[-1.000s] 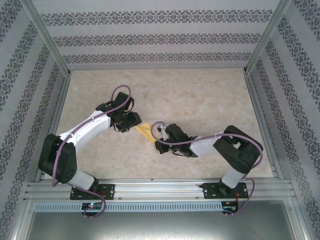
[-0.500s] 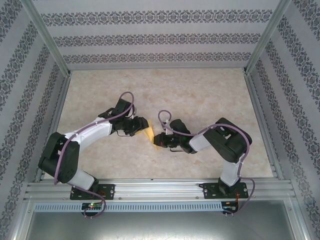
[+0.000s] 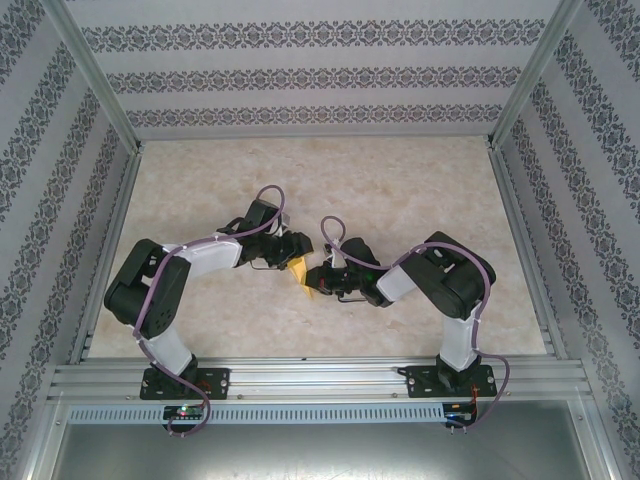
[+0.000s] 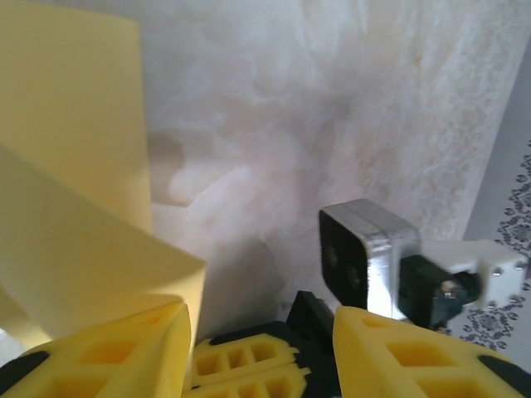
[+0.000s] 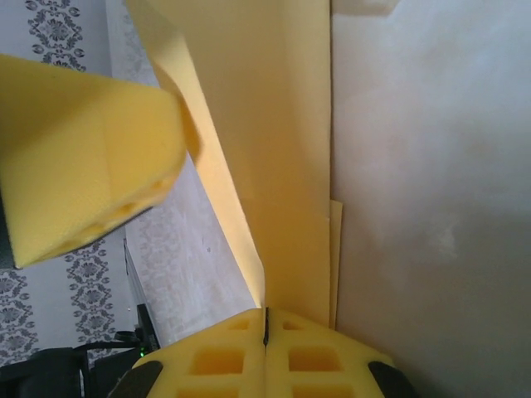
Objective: Fold a paper plane with a square sheet of paper (pick it up from the middle)
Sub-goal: Fold the wing for the fifth time at the center of the table.
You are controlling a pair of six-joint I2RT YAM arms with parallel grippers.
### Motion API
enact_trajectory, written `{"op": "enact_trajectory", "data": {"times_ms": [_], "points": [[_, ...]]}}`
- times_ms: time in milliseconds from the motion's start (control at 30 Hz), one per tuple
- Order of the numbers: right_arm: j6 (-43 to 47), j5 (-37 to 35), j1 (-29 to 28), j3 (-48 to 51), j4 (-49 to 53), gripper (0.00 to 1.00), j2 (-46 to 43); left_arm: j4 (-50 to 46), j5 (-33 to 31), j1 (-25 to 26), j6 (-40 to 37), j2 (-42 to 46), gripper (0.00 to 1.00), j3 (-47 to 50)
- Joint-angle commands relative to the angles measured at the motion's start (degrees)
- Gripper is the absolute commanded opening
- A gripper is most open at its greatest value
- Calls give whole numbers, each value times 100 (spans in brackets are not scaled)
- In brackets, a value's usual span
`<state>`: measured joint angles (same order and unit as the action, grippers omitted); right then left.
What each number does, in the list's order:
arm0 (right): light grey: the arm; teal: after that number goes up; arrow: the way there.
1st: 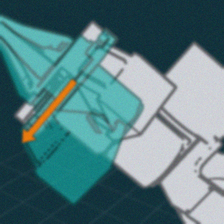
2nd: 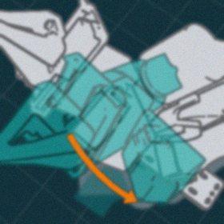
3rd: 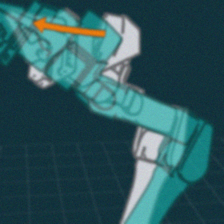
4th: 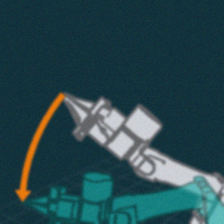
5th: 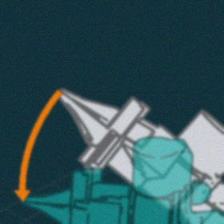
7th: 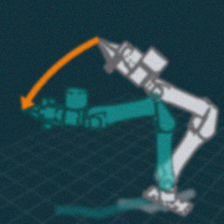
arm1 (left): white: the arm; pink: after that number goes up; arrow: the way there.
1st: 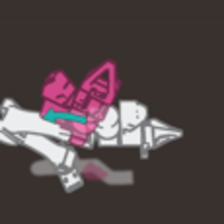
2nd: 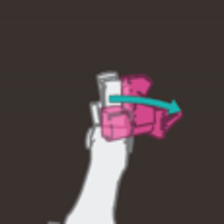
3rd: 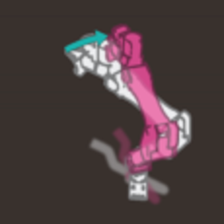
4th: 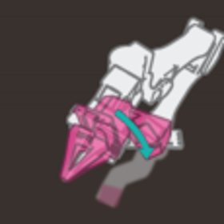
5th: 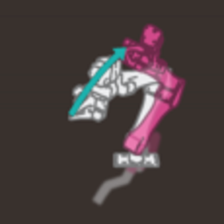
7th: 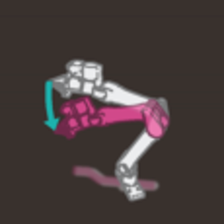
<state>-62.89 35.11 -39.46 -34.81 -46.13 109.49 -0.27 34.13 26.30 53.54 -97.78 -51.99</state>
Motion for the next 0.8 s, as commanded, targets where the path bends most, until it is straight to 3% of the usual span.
{"op": "enact_trajectory", "data": {"times_ms": [0,400,767], "points": [[-44,97,58,-105,48,5,126,475,61,90,88,-42,51,37],[65,244,80,-237,475,10,46,-78,-658,85,-98,-405,50,19],[181,39,90,-193,957,18,-176,-129,-733,79,-168,-701,49,-6]]}}
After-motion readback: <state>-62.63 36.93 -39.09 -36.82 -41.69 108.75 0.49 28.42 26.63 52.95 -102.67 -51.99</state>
